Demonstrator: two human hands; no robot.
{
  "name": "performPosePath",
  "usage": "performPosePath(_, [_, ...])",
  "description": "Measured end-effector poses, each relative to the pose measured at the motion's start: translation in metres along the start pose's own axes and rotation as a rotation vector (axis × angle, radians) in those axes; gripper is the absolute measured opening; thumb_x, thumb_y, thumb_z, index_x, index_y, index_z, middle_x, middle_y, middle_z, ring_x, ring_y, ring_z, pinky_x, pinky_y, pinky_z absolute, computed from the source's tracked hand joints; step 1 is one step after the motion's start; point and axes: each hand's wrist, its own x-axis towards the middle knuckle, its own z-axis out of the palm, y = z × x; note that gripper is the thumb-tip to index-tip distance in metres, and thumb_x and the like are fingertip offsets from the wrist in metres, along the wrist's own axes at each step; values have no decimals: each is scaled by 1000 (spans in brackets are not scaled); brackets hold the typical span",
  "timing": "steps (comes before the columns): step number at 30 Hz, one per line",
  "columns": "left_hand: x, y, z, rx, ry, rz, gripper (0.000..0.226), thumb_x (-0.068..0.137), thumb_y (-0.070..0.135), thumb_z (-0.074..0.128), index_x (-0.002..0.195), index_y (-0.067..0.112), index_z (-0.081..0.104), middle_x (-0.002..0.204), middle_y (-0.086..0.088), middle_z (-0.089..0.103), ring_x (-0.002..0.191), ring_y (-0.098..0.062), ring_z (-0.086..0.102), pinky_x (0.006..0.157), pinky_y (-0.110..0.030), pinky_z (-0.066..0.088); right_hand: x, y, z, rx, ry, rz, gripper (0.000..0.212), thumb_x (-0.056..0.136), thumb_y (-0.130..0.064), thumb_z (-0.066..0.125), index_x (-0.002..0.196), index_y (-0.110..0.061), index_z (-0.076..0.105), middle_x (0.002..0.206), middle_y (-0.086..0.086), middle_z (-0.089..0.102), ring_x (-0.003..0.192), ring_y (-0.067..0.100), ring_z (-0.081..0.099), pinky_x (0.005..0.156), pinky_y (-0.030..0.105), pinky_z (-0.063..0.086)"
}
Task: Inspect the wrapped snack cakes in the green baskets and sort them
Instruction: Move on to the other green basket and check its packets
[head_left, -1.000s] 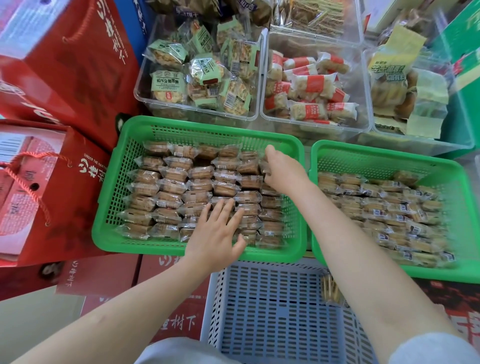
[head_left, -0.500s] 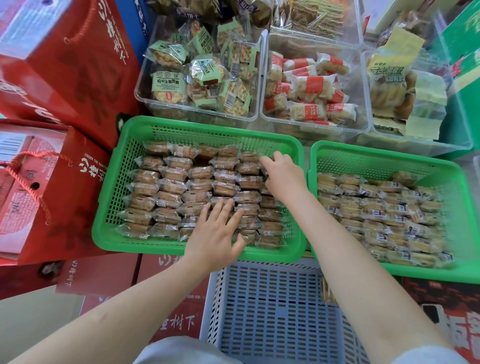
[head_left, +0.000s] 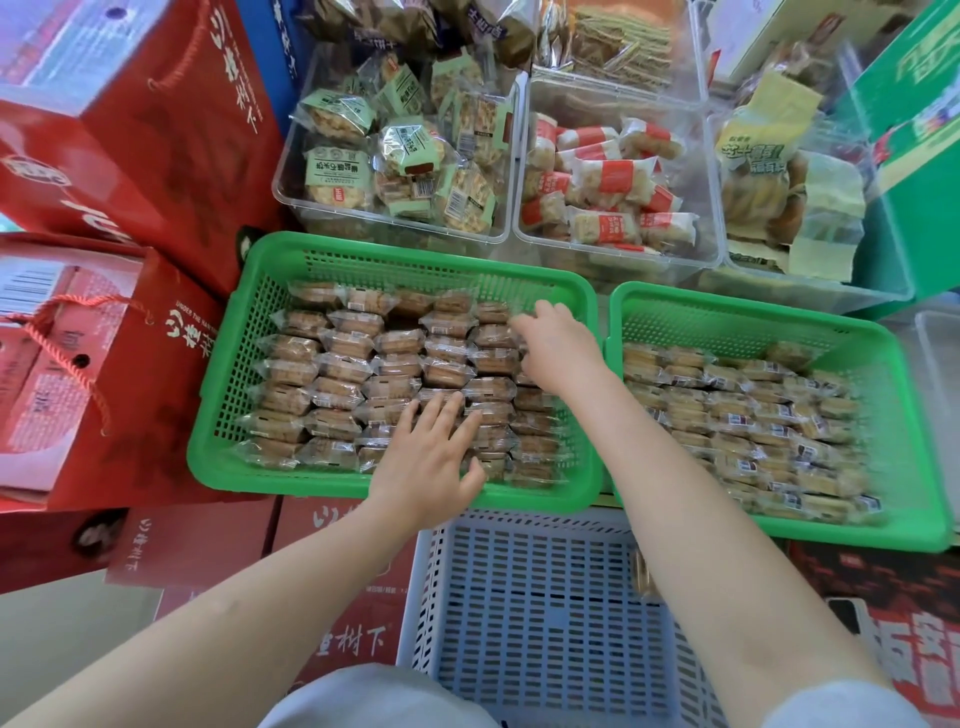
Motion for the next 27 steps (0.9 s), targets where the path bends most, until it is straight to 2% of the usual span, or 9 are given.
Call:
performPosePath(4, [-1,-2,-2,-37,19,2,68,101,49,24,162,24,8,170,-6,1,156,-24,-4,126,-46,-3,-38,9,-15,434,190,136,43,92,-7,58,133,-15,53,123,5,58,112,22,53,90,35,48])
performPosePath(7, [-6,-2,-8,-140,78,23,64,105,47,28,162,23,11,170,-4,6,156,-20,-1,125,-40,-6,-85,3,-24,779,288,230,35,93,-16,63,128,-18,58,119,-4,60,106,11,54,86,21,45])
performPosePath(10, [-26,5,-26,-449,244,18,53,107,36,39,156,18,33,157,-4,40,147,-19,31,122,-36,22,-132,-10,-21,1064,253,308,33,92,-26,69,124,-28,61,119,-16,57,112,4,51,85,18,39])
performPosePath(12, [-49,14,-42,-746,298,-16,45,107,36,44,150,20,44,132,2,62,121,-15,57,101,-37,47,-160,-20,-14,1283,211,370,30,88,-30,73,116,-36,63,120,-13,62,114,6,57,92,28,47])
performPosePath(15, [-82,26,-59,-1227,244,-96,34,102,36,57,135,27,58,106,10,72,98,-6,69,81,-25,57,-195,-37,-4,1584,185,428,28,88,-17,75,109,-28,61,108,0,69,101,16,66,90,37,54])
performPosePath(18, [-108,27,-63,-1523,185,-180,28,93,27,72,120,24,68,100,3,77,99,-15,73,79,-37,61,-221,-53,0,1784,167,405,27,87,-12,74,108,-20,59,105,7,67,98,24,65,96,50,50])
performPosePath(23, [-141,20,-57,-1812,67,-254,30,85,21,75,114,14,69,114,-16,73,107,-31,71,77,-44,62,-247,-79,-2,1931,158,380,24,88,-38,59,105,-21,57,95,2,70,86,18,67,64,30,55])
performPosePath(26, [-158,17,-53,-1911,-8,-275,29,90,17,71,119,14,68,118,-16,73,108,-32,71,72,-39,63,-256,-90,-2,1971,225,409,2,96,-21,59,95,-22,58,84,-3,69,79,14,65,66,29,52])
performPosePath(27, [-164,17,-52,-1937,-36,-277,31,90,18,71,121,15,69,117,-15,73,107,-32,71,73,-39,64,-259,-92,-2,1988,261,430,7,96,-15,60,92,-21,59,83,-3,68,78,14,65,69,31,53])
